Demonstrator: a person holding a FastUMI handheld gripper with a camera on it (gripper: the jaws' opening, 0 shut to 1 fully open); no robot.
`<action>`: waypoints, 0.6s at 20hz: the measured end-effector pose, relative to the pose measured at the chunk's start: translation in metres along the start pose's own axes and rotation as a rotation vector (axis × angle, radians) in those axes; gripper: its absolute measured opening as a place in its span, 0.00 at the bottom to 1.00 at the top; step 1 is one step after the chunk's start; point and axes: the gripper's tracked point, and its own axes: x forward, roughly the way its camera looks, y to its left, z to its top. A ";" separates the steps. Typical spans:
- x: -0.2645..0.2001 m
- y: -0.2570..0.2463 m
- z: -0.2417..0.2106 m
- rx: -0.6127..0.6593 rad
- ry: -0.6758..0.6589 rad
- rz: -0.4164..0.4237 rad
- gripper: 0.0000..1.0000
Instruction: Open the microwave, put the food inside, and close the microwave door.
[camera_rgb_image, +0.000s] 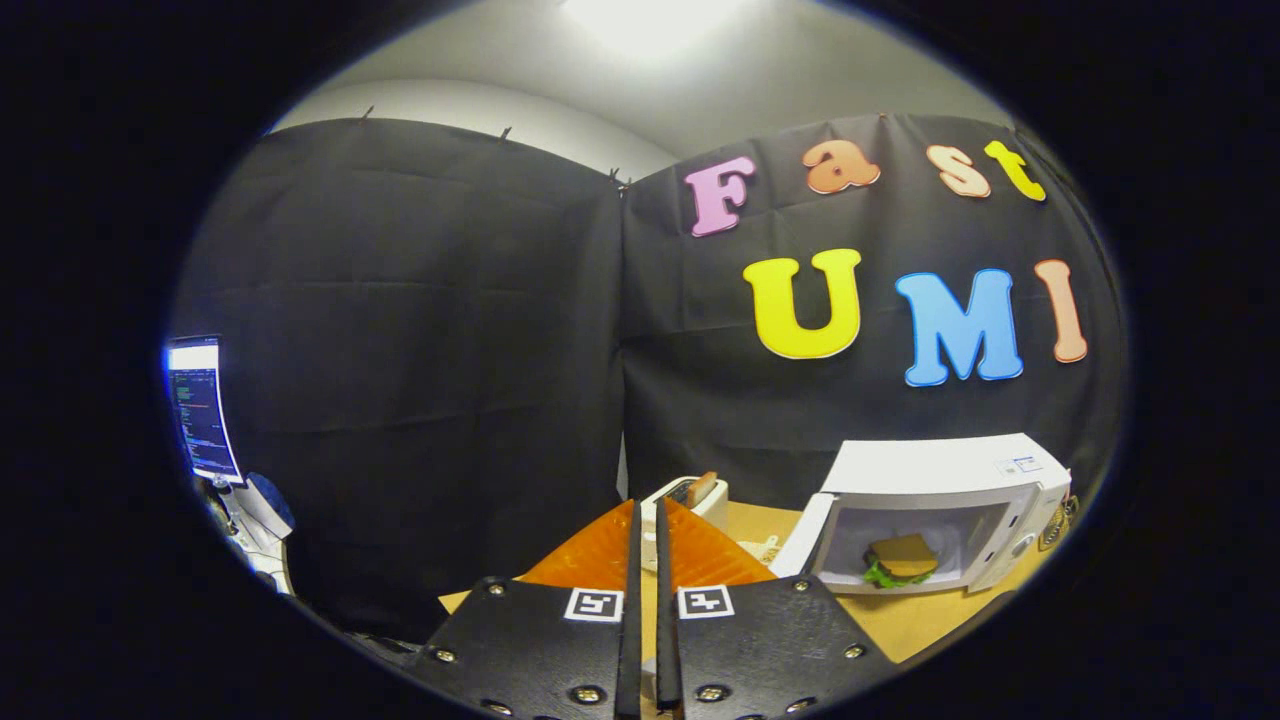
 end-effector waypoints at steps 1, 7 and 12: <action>0.002 0.007 -0.007 0.000 0.014 0.017 0.06; 0.015 0.037 -0.057 0.016 0.115 0.073 0.06; 0.018 0.046 -0.105 0.033 0.197 0.068 0.06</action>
